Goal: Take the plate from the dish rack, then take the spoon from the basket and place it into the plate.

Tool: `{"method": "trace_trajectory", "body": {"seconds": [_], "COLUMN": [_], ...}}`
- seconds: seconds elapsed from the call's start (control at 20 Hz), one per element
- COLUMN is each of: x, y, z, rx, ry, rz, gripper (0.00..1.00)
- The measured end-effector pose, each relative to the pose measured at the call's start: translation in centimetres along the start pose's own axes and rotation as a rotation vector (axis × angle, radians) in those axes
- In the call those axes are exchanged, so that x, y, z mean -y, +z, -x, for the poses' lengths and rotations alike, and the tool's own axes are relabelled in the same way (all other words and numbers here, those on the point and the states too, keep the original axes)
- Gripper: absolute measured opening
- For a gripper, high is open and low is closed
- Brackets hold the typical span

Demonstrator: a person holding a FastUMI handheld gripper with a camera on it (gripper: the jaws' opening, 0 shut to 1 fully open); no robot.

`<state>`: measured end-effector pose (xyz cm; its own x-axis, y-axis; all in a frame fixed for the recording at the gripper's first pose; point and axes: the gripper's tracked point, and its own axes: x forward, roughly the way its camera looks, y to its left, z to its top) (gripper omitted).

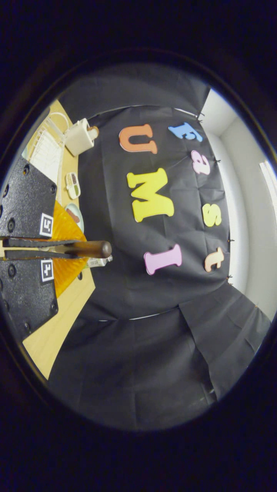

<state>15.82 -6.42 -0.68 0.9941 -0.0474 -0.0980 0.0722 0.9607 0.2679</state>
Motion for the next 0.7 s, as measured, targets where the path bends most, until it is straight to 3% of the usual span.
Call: {"method": "trace_trajectory", "body": {"seconds": [0.4, 0.7], "x": [-10.6, -14.3], "y": [-4.3, -11.8], "z": [6.7, 8.4], "rx": [-0.052, -0.124], "ry": [0.185, 0.23], "rz": [-0.02, -0.008], "gripper": [0.08, 0.08]}}
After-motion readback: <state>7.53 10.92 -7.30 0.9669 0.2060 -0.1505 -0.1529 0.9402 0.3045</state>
